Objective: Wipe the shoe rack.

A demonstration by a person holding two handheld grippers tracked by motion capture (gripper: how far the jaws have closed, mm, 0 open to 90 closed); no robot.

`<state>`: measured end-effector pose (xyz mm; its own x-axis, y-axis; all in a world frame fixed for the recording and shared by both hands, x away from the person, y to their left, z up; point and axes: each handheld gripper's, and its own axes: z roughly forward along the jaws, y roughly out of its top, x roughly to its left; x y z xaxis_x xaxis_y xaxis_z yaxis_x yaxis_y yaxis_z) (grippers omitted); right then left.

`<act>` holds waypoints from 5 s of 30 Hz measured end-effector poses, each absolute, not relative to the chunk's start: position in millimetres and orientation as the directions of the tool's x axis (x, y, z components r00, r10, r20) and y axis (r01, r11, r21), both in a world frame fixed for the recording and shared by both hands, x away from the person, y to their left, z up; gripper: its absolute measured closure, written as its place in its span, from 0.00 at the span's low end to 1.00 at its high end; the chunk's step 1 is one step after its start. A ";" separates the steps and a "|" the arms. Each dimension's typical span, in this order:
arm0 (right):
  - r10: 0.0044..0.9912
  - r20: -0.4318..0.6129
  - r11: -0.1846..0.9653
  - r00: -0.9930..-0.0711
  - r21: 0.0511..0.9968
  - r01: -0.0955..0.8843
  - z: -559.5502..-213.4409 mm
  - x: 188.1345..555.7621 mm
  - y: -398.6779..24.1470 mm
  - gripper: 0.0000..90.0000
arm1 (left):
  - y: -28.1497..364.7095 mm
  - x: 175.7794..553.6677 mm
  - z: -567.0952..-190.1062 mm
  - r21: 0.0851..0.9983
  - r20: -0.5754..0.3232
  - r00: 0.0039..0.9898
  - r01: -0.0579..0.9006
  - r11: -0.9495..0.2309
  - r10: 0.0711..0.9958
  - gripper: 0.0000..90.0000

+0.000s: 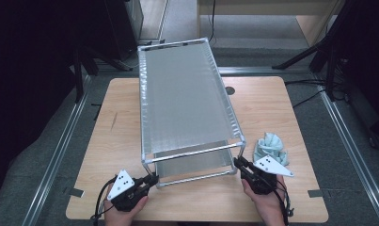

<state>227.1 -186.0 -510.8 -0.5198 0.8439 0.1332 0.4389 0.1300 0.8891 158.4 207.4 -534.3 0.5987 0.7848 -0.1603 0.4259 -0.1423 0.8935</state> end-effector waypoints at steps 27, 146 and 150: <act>0.970 -0.001 0.149 -0.242 0.793 0.591 -530.2 278.0 -262.5 0.41 | 185.4 145.7 -533.1 0.894 -0.139 0.687 0.396 -0.207 0.713 0.89; 0.915 0.042 0.225 -0.402 0.774 0.592 -550.8 246.4 -136.4 0.86 | 171.7 154.8 -526.6 0.916 -0.143 0.732 0.353 -0.191 0.666 0.90; 0.873 0.058 0.271 -0.483 0.767 0.581 -552.4 234.5 -106.6 0.86 | 171.1 154.5 -526.5 0.916 -0.145 0.729 0.355 -0.188 0.669 0.90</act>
